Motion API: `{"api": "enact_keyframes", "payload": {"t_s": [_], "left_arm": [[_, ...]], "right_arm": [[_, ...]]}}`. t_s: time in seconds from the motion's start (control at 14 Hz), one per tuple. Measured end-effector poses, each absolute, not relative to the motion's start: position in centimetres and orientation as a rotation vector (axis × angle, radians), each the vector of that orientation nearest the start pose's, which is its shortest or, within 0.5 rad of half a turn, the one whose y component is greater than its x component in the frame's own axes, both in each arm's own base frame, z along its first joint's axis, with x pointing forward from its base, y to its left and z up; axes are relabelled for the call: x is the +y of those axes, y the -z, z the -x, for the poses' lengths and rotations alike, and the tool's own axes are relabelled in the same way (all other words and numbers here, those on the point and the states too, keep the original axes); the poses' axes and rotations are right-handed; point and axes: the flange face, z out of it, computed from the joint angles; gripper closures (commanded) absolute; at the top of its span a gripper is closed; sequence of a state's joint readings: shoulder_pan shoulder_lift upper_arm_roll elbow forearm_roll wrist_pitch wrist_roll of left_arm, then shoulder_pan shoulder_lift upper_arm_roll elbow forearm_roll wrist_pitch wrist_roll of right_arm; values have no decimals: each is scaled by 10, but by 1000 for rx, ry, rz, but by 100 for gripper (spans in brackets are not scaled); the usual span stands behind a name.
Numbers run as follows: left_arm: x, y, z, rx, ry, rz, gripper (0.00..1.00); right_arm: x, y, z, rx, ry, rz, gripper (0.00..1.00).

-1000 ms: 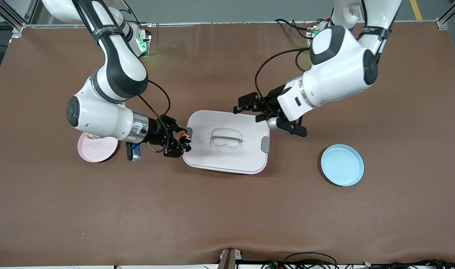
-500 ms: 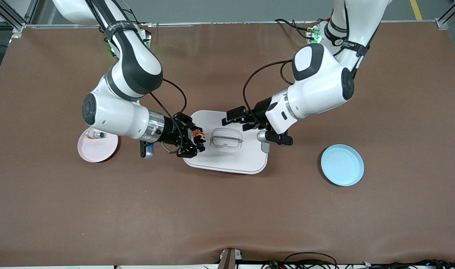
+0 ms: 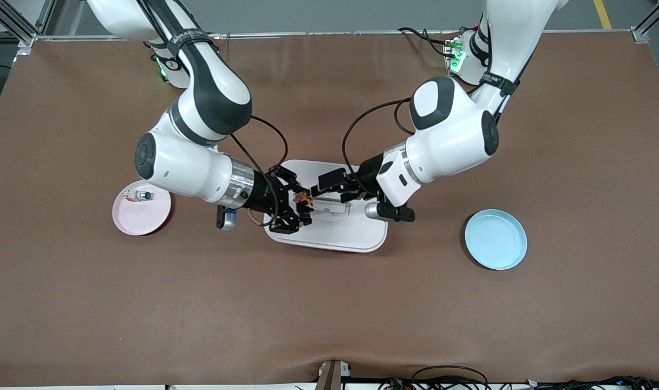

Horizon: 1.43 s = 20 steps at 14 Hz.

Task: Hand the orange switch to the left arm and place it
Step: 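Carry the switch over the box while the left gripper grasps it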

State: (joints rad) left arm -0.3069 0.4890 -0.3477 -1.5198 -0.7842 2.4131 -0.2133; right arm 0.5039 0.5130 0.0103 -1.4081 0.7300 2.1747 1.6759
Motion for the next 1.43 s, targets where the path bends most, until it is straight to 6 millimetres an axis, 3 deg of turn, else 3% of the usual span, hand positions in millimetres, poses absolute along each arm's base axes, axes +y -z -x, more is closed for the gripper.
{"api": "enact_keyframes", "payload": {"t_s": [0.29, 0.71, 0.79, 0.86, 0.93, 1.07, 1.14, 1.43], "left_arm": [[-414, -437, -604, 122, -36, -2261, 0], [-411, -437, -607, 76, -68, -2264, 0], [-410, -437, -607, 67, -73, -2265, 7], [-409, -436, -608, 62, -76, -2266, 43], [-410, -437, -607, 56, -77, -2265, 65], [-410, -437, -607, 51, -82, -2265, 92], [-411, -437, -607, 45, -87, -2265, 100], [-407, -434, -610, -42, -131, -2270, 100]], "right_arm": [[404, -449, -623, 1780, -640, 1819, 100], [414, -456, -630, 1787, -641, 1780, 100], [416, -456, -631, 1786, -639, 1777, 100], [417, -455, -631, 1785, -638, 1776, 100], [418, -455, -631, 1786, -637, 1774, 100], [419, -455, -631, 1797, -635, 1758, 100], [420, -455, -631, 1799, -631, 1751, 100], [421, -460, -633, 1795, -622, 1735, 100]]}}
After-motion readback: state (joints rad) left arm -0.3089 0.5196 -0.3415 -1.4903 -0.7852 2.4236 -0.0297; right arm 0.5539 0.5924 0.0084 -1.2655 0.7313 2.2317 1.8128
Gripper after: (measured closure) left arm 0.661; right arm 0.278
